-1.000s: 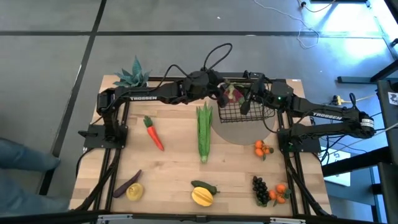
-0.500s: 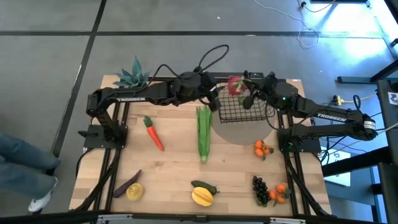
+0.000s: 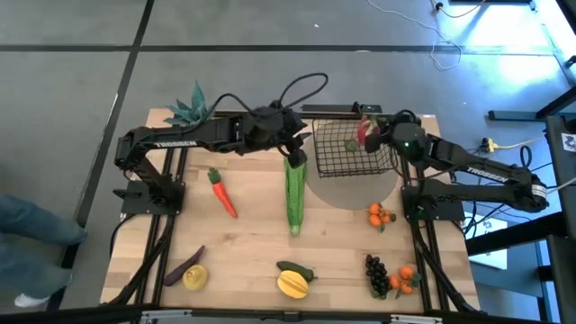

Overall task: Build produce basket
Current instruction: Put the dragon fruit into the black wire basket

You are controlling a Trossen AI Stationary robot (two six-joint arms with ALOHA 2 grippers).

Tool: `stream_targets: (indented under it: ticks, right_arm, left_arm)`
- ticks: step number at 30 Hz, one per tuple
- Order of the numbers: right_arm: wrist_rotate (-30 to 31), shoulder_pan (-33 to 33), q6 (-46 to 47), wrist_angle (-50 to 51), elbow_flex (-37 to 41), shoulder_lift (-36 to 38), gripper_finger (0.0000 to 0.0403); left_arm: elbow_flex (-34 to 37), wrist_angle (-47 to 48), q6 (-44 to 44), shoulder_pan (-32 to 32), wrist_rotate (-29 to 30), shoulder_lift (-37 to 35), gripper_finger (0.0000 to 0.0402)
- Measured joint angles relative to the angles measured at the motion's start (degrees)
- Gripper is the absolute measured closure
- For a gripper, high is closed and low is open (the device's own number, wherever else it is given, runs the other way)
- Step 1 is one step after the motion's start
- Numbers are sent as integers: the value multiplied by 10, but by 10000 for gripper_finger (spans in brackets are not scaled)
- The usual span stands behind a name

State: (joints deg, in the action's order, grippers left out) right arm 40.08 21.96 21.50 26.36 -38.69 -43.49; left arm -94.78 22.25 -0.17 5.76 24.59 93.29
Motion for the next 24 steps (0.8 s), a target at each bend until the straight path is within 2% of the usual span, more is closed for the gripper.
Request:
stream_targets:
  ticks: [7, 13, 18, 24]
  right_arm:
    - [-12, 44, 66, -23, 65, -12, 403]
    - [-12, 67, 65, -76, 107, -11, 403]
    - [-47, 89, 65, -90, 131, -12, 403]
    - [-53, 111, 65, -105, 155, -11, 403]
  left_arm:
    - [0, 2, -9, -2, 0, 1, 292]
    - [0, 2, -9, -2, 0, 1, 292]
    - [0, 2, -8, -2, 0, 1, 292]
    - [0, 4, -8, -2, 0, 1, 292]
